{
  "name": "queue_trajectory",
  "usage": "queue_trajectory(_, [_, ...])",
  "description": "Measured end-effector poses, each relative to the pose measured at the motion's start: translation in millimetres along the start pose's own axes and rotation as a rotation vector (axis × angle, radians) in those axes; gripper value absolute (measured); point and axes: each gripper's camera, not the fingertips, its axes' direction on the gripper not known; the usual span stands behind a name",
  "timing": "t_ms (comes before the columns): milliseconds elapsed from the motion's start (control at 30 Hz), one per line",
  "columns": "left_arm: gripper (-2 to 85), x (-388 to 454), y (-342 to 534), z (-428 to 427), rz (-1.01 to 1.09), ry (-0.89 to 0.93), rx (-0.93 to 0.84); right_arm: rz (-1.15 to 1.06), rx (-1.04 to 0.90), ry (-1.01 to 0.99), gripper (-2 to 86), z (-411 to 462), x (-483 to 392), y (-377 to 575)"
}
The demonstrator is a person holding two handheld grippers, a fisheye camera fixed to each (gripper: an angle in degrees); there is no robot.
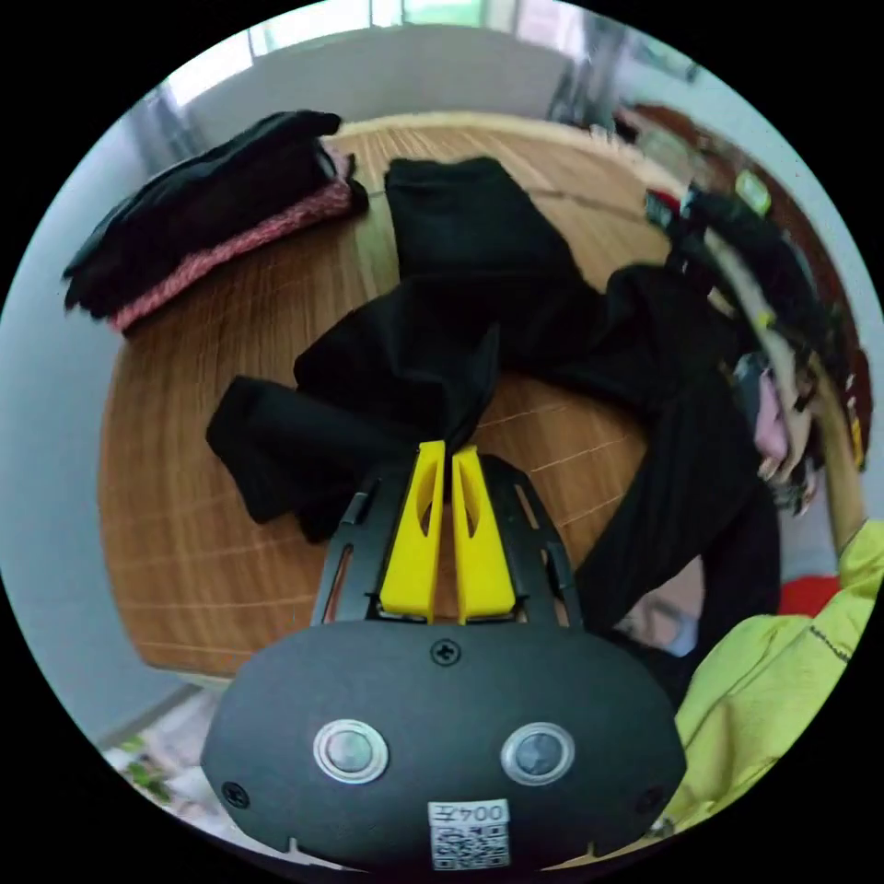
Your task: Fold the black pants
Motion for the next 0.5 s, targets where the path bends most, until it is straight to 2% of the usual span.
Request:
queue_trajectory(67, [0.9,-21,63,-16,-0.141,0.184,0.177,-0.102,-0.043,0.098,-0.7,1,-22,68])
queue_trajectory(133, [1.1,-48,154,-16,-0.326,0.431,0.349,-0.114,-0.108,0.165,-0.7,14,-29,115])
queue_trajectory(200, [1.2,-56,211,-4,-0.396,0.521,0.381,-0.116,-0.139,0.194,-0.7,29,-31,152])
queue_trajectory(300, [1.3,-54,275,27,-0.461,0.496,0.319,-0.095,-0.238,0.207,-0.6,74,-24,183])
queue_trajectory(367, [1.4,-51,297,43,-0.482,0.466,0.293,-0.078,-0.148,0.214,-0.6,80,-18,194])
queue_trajectory(500, [1.6,-45,315,61,-0.541,0.344,0.291,-0.031,-0.205,0.168,-0.7,84,-3,186])
